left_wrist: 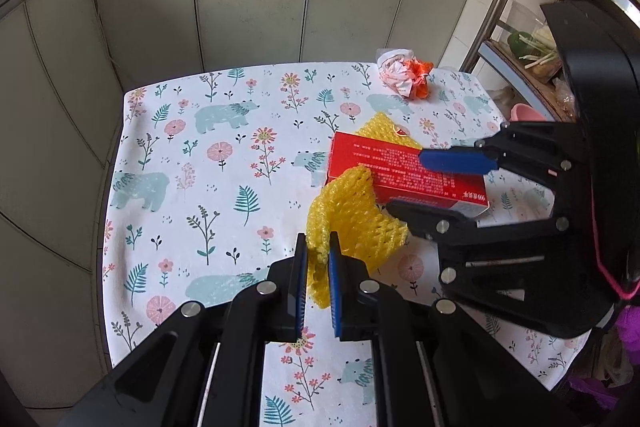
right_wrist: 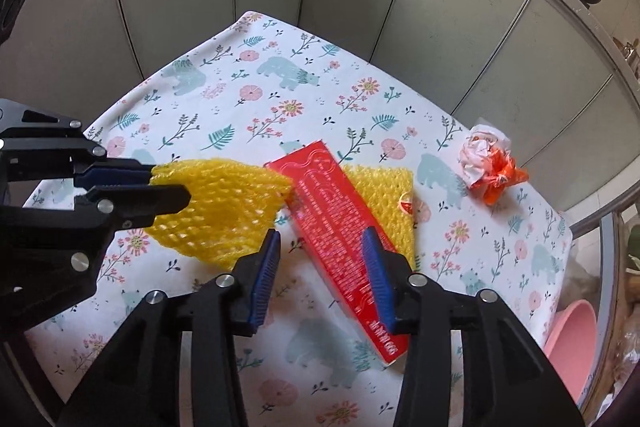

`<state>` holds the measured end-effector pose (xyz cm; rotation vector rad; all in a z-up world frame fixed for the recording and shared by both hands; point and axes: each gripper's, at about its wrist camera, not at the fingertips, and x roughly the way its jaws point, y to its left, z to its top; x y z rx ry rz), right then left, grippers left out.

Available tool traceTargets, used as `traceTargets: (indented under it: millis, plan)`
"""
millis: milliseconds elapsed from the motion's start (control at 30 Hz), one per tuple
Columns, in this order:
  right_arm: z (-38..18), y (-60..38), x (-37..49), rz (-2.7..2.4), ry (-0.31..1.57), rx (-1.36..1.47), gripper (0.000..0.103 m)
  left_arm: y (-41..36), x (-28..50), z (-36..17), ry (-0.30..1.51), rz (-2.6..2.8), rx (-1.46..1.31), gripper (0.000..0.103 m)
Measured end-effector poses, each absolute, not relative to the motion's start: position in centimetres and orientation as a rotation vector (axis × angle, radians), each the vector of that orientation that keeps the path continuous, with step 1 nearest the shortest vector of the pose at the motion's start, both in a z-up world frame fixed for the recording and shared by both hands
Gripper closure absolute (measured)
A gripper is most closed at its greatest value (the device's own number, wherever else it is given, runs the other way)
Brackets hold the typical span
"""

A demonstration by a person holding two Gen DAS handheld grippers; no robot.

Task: Collect trash
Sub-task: 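Grasp the yellow foam net with the left gripper while the right grasps the red box, then lift and carry the yellow net and red box over the pink bucket with both tools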

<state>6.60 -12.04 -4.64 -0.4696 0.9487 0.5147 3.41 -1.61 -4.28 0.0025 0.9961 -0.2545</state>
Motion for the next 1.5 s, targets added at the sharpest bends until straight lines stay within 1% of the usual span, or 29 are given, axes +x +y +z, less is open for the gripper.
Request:
traceTargets:
  millis: [167, 233, 267, 467, 833, 867, 900, 933, 1000, 1233, 1500]
  plan:
    - [-4.5, -12.2, 7.3, 0.524, 0.935, -0.482, 0.059, -2.0, 3.5, -4.4, 1.01, -0.25, 0.038, 0.094]
    - [-4.9, -12.1, 7.5, 0.523, 0.945, -0.499, 0.053, -2.1, 3.5, -4.3, 1.007, -0.246, 0.041, 0.094]
    - [-5.1, -12.2, 7.6, 0.531, 0.947, -0.501, 0.053, -2.2, 3.4, -4.2, 1.004, -0.246, 0.041, 0.094]
    - [-5.2, -12.3, 7.3, 0.539, 0.937, -0.51, 0.053, -2.9, 2.6, -3.8, 0.984, -0.24, 0.043, 0.094]
    - [-7.2, -11.8, 7.6, 0.484, 0.931, -0.568, 0.053, -2.6, 1.3, -2.6, 0.941, -0.208, 0.045, 0.094]
    - [-7.1, -11.8, 7.5, 0.482, 0.927, -0.565, 0.054, -2.5, 1.2, -2.4, 0.936, -0.203, 0.046, 0.094]
    - [-7.0, -11.8, 7.5, 0.481, 0.923, -0.559, 0.06, -2.3, 1.2, -2.3, 0.934, -0.199, 0.045, 0.094]
    - [-6.8, -11.8, 7.5, 0.478, 0.919, -0.552, 0.069, -2.2, 1.1, -2.2, 0.933, -0.195, 0.041, 0.094]
    - [-6.3, -12.1, 7.6, 0.478, 0.921, -0.522, 0.071, -2.0, 1.0, -2.1, 0.93, -0.19, 0.035, 0.094]
    - [-5.2, -12.5, 7.1, 0.475, 0.924, -0.438, 0.073, -2.0, 0.8, -1.8, 0.922, -0.181, 0.029, 0.094]
    - [-3.0, -14.2, 5.9, 0.349, 0.906, -0.345, 0.074, -1.9, 1.1, -1.8, 0.918, -0.175, 0.012, 0.094]
